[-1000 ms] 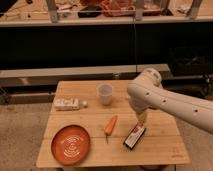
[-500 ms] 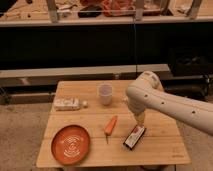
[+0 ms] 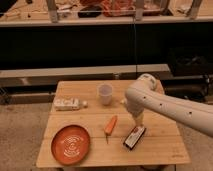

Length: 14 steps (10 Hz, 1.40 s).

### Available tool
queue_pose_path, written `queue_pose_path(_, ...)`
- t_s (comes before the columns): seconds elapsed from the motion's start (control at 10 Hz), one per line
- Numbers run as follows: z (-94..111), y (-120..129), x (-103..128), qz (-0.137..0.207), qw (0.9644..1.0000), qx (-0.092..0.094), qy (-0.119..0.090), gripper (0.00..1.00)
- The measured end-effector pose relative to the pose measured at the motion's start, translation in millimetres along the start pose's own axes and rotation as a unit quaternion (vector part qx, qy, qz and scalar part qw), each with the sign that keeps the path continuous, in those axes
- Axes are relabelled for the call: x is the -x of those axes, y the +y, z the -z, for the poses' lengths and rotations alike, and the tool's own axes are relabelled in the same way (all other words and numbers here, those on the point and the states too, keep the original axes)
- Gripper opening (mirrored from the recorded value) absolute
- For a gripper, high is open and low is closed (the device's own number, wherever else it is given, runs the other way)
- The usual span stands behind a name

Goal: Place the pepper in the ceramic cup

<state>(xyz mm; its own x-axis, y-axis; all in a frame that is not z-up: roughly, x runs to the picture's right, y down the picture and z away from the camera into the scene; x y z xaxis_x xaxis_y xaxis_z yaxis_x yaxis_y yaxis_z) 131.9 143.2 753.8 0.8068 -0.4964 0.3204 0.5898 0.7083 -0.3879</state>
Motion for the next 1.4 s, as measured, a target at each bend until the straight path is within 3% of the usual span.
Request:
queue_pose_path(0.6,-17.3,-4.8,18.1,0.051,0.9986,0.000,-0.014,0.80)
queue_pose_path(1.4,-38.7,-10.8,38.6,0.108,0.9938,0.000,-0.023,0.80)
